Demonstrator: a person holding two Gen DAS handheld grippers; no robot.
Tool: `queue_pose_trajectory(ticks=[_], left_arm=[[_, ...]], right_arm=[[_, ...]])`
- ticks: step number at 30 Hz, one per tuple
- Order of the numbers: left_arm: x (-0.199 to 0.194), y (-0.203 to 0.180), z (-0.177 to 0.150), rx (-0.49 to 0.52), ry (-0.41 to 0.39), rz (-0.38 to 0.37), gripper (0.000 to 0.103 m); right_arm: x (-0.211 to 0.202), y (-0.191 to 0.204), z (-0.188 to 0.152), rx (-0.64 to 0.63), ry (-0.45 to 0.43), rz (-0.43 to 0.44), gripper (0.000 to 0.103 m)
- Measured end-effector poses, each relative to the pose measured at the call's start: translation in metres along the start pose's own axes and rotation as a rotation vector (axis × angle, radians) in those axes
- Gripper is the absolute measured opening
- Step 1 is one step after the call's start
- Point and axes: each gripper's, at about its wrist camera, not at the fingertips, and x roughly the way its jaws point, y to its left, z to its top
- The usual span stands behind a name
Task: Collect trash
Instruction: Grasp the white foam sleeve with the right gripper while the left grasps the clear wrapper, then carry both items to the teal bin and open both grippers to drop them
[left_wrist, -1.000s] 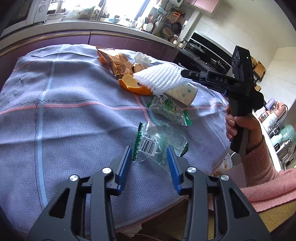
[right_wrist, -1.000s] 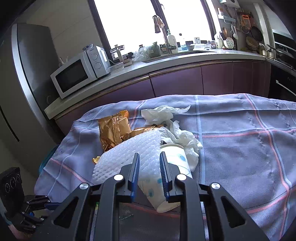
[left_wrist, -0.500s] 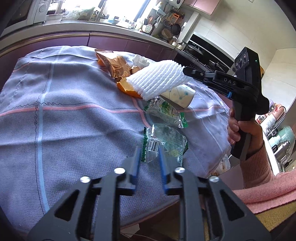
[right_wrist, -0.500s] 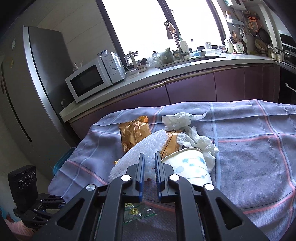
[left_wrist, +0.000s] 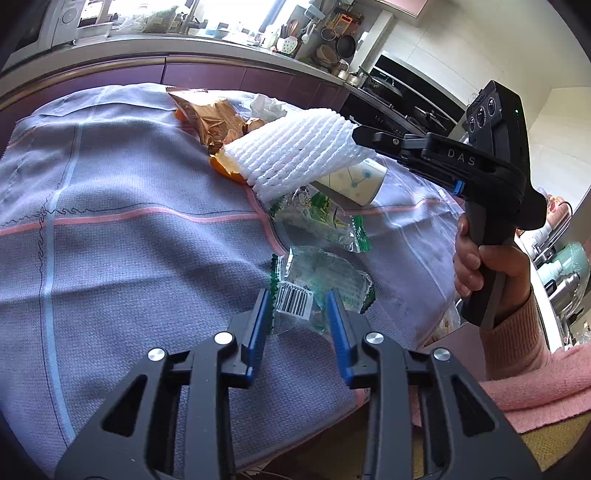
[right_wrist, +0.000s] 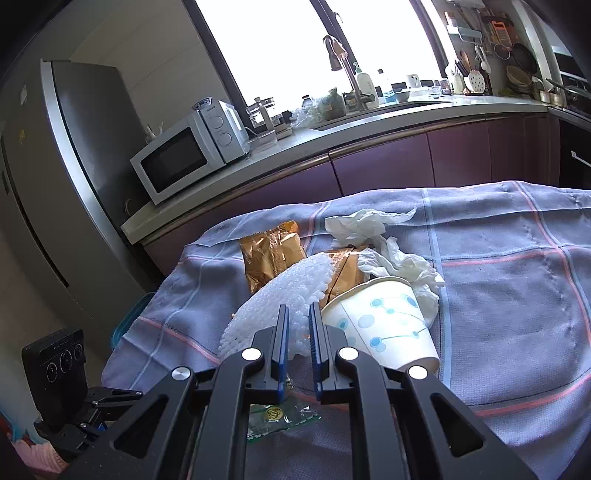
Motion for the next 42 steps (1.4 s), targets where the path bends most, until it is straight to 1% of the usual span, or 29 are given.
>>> queue_pose_trajectory(ticks=[5, 8, 13, 19, 24, 28, 32, 35, 39, 42], left_arm=[[-0.006, -0.002, -0.002, 0.005, -0.008, 0.012, 0.026], [-0.018, 0.000, -0.003, -0.004, -0.034, -0.009, 0.026], [-0.048, 0.010, 0.000, -0.012, -0.102, 0.042, 0.026], [-0.097, 0.038, 0.001, -0.058, -0.203, 0.171, 0.026], [-0.145, 0.070, -0.004, -0.114, -0.285, 0.277, 0.026], [-0.180, 0.099, -0.009, -0.161, -0.336, 0.371, 0.026], [-0.205, 0.126, -0.014, -0.197, -0.361, 0.460, 0.026], [-0.219, 0.149, -0.017, -0.223, -0.370, 0.515, 0.026], [-0.236, 0.178, -0.021, -0.264, -0.382, 0.571, 0.026], [-0.241, 0.199, -0.023, -0.295, -0.377, 0.613, 0.026]], right_arm=[[-0.001, 0.005, 0.000, -0.002, -0.005, 0.017, 0.010], [-0.003, 0.013, 0.002, -0.013, -0.012, 0.038, 0.010], [-0.005, 0.029, 0.009, -0.023, -0.031, 0.098, 0.010], [0.001, 0.063, 0.020, -0.071, -0.041, 0.169, 0.009], [0.011, 0.095, 0.029, -0.115, -0.039, 0.239, 0.008], [0.023, 0.125, 0.037, -0.152, -0.026, 0.305, 0.008], [0.039, 0.159, 0.043, -0.210, -0.011, 0.355, 0.008], [0.056, 0.181, 0.047, -0.223, 0.017, 0.409, 0.008], [0.085, 0.211, 0.051, -0.228, 0.056, 0.474, 0.008], [0.109, 0.232, 0.051, -0.228, 0.089, 0.510, 0.008]])
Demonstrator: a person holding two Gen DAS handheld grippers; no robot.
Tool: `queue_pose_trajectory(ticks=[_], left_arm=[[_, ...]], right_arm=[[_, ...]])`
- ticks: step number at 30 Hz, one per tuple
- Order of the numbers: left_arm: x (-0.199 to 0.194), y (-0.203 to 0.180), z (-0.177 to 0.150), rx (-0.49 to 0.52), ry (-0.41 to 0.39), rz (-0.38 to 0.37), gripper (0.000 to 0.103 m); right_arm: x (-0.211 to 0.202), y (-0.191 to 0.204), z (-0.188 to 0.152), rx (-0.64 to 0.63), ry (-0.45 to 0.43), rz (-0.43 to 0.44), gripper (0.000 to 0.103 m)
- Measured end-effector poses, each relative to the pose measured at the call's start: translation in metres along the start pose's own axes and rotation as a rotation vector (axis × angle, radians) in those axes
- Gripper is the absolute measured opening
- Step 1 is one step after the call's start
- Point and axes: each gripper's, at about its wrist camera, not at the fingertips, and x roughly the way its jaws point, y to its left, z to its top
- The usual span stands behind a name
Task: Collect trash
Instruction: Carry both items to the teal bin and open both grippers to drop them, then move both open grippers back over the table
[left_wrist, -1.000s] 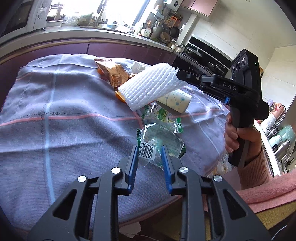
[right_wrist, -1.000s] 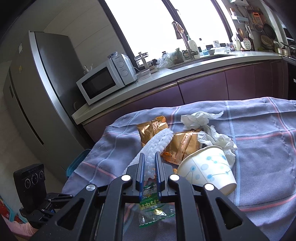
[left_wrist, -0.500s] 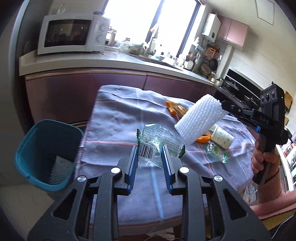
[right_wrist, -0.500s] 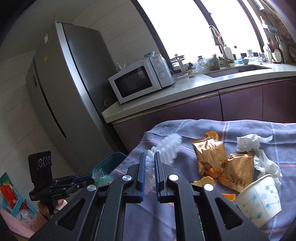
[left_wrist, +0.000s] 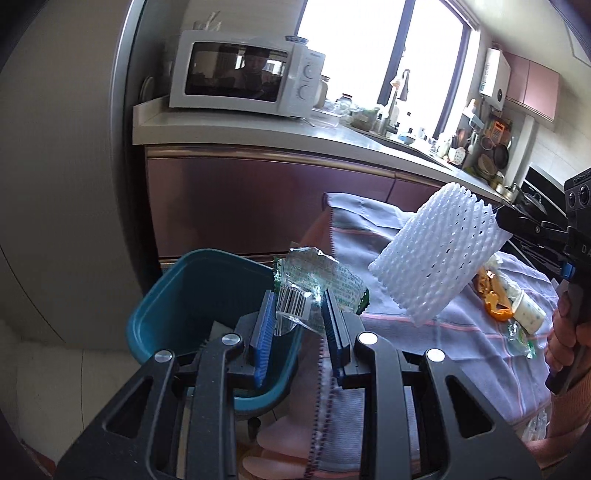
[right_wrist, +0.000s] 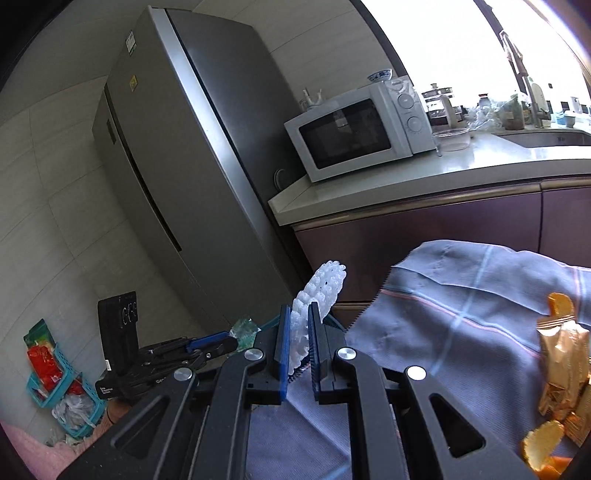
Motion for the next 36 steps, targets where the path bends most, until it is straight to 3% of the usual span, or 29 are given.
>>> queue_pose_trajectory(ticks=[9, 20, 25, 28, 34, 36], left_arm=[[0.037, 0.045, -0.003, -0.026, 0.064, 0.118, 0.026], [0.085, 0.061, -0.018, -0.075, 0.157, 0.162, 0.021], [0.087, 0.057, -0.019, -0.072, 0.144, 0.155, 0.021], [0.083, 0.051, -0.019, -0.062, 0.129, 0.150, 0.021], [0.072, 0.031, -0.014, -0.039, 0.100, 0.126, 0.025], [0.066, 0.021, -0.011, -0.025, 0.084, 0.108, 0.031]], right_arm=[[0.099, 0.013, -0.002, 0.004, 0.144, 0.028, 0.008], [0.173, 0.008, -0.027, 0.029, 0.329, -0.021, 0.010], [0.183, 0.003, -0.037, 0.043, 0.376, -0.060, 0.014], [0.183, 0.001, -0.040, 0.043, 0.387, -0.075, 0.022], [0.159, -0.004, -0.040, 0.042, 0.362, -0.080, 0.024], [0.146, -0.004, -0.038, 0.026, 0.342, -0.079, 0.025]])
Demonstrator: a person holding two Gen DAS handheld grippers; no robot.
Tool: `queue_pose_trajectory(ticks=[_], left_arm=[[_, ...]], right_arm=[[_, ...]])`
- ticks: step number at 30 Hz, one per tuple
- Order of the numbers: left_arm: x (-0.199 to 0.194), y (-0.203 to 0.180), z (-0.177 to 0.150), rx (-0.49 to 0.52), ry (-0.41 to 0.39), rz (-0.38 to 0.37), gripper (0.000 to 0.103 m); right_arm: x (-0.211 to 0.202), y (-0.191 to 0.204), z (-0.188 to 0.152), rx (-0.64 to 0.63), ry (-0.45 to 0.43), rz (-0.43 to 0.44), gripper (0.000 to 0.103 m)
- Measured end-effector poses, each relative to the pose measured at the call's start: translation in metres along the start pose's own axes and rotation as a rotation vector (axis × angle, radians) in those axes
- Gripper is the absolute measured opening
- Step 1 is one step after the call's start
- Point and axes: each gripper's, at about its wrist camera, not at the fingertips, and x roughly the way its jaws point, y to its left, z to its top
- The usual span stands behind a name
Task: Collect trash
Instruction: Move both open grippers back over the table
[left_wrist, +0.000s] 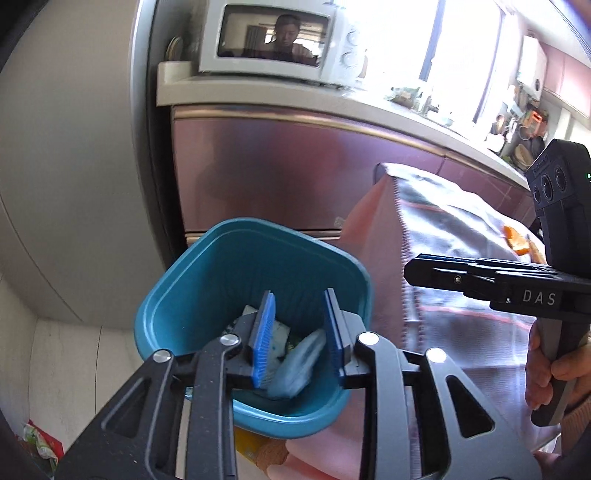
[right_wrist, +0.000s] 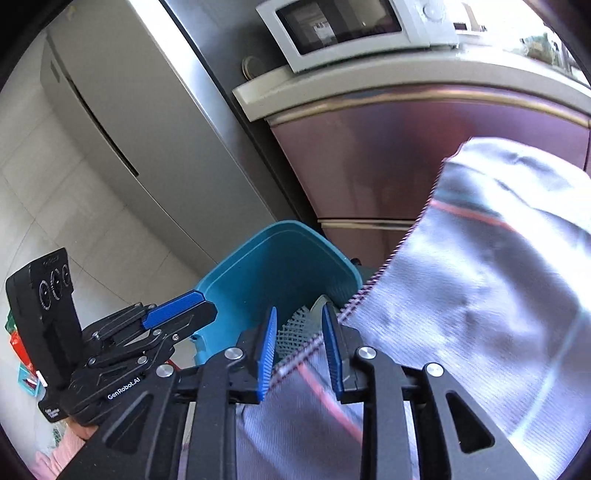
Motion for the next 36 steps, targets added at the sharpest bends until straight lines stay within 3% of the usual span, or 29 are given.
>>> queue_pose_trajectory(ticks=[8, 16, 18, 27, 36], left_arm=[[-0.034, -0.051, 0.004, 0.077, -0.067, -0.106, 0.043], [-0.053, -0.131, -0.012, 0.192, -0.075, -0.293, 0.053], [-0.053, -0.156, -0.018, 0.230, -0.058, -0.346, 0.054], [-0.043, -0.258, -0.057, 0.352, 0.062, -0.568, 0.055], [-0.010, -0.321, -0.075, 0.405, 0.183, -0.646, 0.055]], right_arm=[[-0.077, -0.006, -0.023, -0.059, -0.111, -0.039, 0.036], [-0.164, -0.042, -0.066, -0.012, -0.213, -0.167, 0.038], [-0.188, -0.057, -0.082, 0.023, -0.242, -0.218, 0.043], [-0.283, -0.129, -0.155, 0.228, -0.359, -0.469, 0.046], [-0.311, -0.183, -0.198, 0.362, -0.378, -0.567, 0.059]])
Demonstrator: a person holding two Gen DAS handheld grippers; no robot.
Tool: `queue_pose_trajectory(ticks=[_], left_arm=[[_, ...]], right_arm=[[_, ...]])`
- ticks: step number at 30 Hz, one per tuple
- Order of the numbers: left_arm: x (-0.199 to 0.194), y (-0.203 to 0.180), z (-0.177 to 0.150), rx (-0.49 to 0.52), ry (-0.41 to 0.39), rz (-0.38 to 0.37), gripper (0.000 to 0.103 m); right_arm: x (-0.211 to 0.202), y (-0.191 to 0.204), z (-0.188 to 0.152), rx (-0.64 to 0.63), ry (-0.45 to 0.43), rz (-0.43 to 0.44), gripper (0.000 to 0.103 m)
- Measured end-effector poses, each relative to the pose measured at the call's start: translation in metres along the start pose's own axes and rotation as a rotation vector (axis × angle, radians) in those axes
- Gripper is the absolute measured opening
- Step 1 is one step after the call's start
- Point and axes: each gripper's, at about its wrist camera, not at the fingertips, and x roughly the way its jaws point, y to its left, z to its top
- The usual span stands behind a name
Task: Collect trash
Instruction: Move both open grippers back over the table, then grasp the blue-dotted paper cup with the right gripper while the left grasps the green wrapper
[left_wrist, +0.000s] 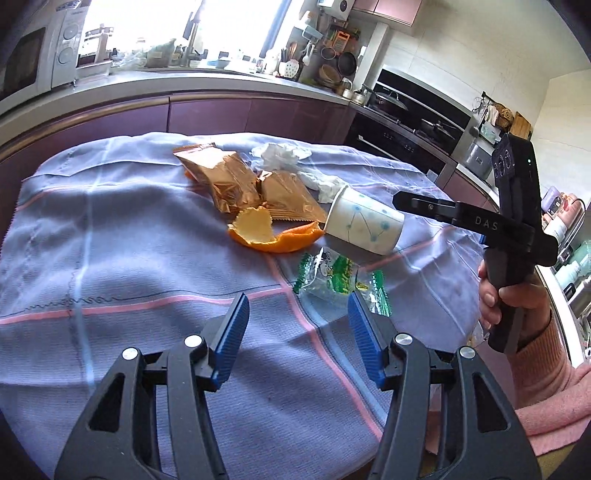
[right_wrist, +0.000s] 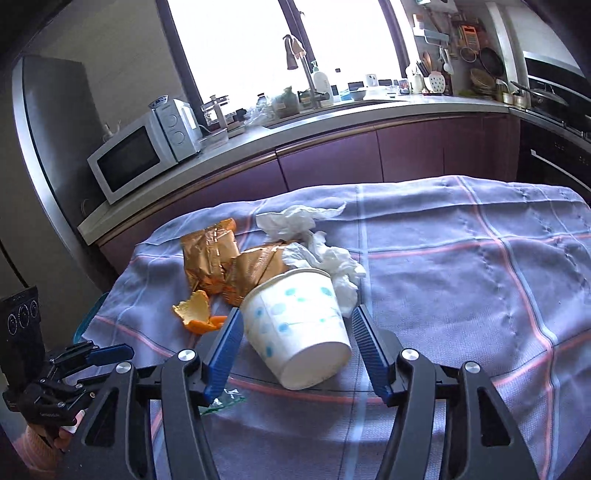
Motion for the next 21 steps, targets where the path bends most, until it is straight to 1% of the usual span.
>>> queue_pose_trajectory(ticks=[2, 6, 9, 13, 16, 17, 21], left_arm=[[0.009, -0.003, 0.002, -0.004, 0.020, -0.009, 0.055], [0.024, -0.005, 0.004, -0.014, 0.051, -0.021, 0.059], [0.033, -0.007, 0.008, -0.031, 0.073, -0.042, 0.061], [0.050, -0.007, 0.012, -0.050, 0.114, -0.046, 0.061], [0.058, -0.009, 0.015, -0.048, 0.122, -0.042, 0.061], [0.059, -0.010, 0.016, -0.048, 0.123, -0.043, 0.060], [0.065, -0.011, 0.018, -0.052, 0.131, -0.030, 0.046]], right_arm=[[0.004, -0.005, -0.004, 0.014, 0.010, 0.001, 0.061], [0.014, -0.015, -0.012, 0.041, 0.049, 0.039, 0.064], [0.019, -0.015, -0.014, 0.047, 0.060, 0.065, 0.065], [0.023, -0.015, -0.013, 0.053, 0.063, 0.087, 0.065], [0.024, -0.016, -0.013, 0.059, 0.064, 0.112, 0.057], [0.024, -0.017, -0.013, 0.061, 0.063, 0.115, 0.057], [0.023, -0.019, -0.014, 0.066, 0.058, 0.124, 0.057]])
